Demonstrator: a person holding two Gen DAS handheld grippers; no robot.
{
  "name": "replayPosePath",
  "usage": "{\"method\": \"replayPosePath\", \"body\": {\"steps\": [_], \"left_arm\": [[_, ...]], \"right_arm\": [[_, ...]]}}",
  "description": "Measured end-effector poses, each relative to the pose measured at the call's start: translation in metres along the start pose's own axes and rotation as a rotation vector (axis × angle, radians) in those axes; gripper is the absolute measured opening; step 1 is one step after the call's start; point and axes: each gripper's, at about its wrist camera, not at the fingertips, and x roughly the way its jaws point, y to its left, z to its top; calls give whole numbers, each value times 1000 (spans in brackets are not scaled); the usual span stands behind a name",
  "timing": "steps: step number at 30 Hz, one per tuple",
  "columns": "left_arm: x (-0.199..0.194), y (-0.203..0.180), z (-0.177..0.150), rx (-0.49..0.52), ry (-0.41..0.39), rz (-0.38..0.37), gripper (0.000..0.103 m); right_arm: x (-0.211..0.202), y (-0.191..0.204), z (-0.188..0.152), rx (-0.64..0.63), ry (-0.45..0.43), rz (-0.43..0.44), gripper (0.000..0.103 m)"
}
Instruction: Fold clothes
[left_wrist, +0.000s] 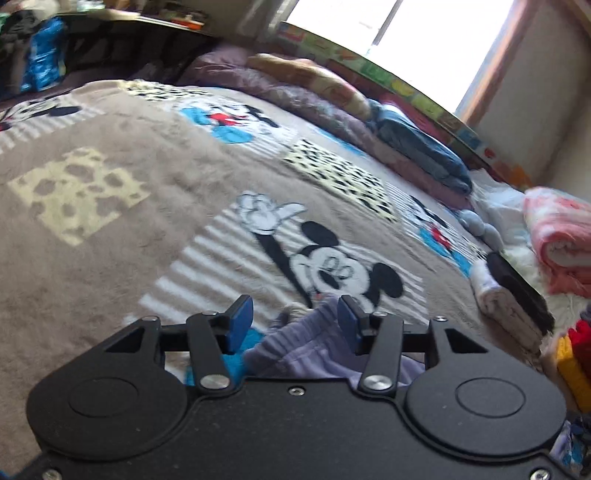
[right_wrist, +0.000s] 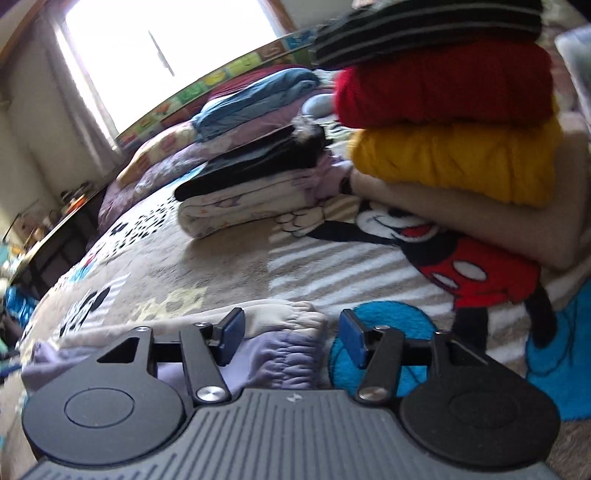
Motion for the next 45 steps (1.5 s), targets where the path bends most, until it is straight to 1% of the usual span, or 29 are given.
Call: {"method": "replayPosePath", "body": {"steps": [3, 6, 7, 9, 10, 11, 12, 14, 16, 18, 20, 24, 29, 35, 38, 41, 44, 45], "left_arm": [[16, -13, 8, 58, 18, -36, 49], [34, -21, 12, 110, 51, -43, 49], [39, -24, 10, 138, 65, -37, 49], [51, -31, 6, 208, 89, 14, 48], [56, -34, 4, 240, 101, 40, 46], [60, -35, 0, 266, 111, 46, 34], [62, -36, -4, 289, 116, 52, 30], [62, -38, -9, 326, 111, 72, 26], [59, -37, -11, 343, 102, 77, 24], [51, -35, -10, 336, 81, 66, 22], [39, -33, -9, 325, 38, 47, 22], [9, -34, -6, 310, -50, 11, 22], [-26, -18, -15, 253, -118, -26, 22], [-60, -2, -29, 191, -167, -37, 22], [-79, 4, -40, 133, -182, -41, 22], [-96, 7, -52, 101, -183, -25, 22], [-113, 11, -67, 65, -182, -7, 22], [-117, 11, -71, 70, -180, 4, 22]], "right_arm": [[5, 9, -1, -81, 29, 6, 64], [9, 13, -2, -149, 46, -4, 63], [10, 13, -2, -158, 49, -2, 62], [12, 12, -2, -177, 55, 4, 54], [12, 12, -2, -184, 58, 6, 53], [13, 12, -2, -190, 62, 7, 50], [14, 12, -2, -196, 65, 9, 46], [15, 12, -3, -210, 70, 7, 40], [13, 15, -4, -229, 57, -6, 37], [10, 20, -4, -252, 40, -19, 34], [4, 28, -5, -287, 12, -34, 33], [-16, 48, -6, -344, -68, -49, 32], [-45, 70, -14, -390, -157, -50, 32], [-86, 78, -33, -348, -231, -31, 31], [-108, 78, -46, -319, -246, -24, 31], [-128, 77, -62, -285, -251, -14, 31], [-145, 78, -82, -284, -247, -8, 31], [-150, 77, -88, -279, -246, -5, 31]]}}
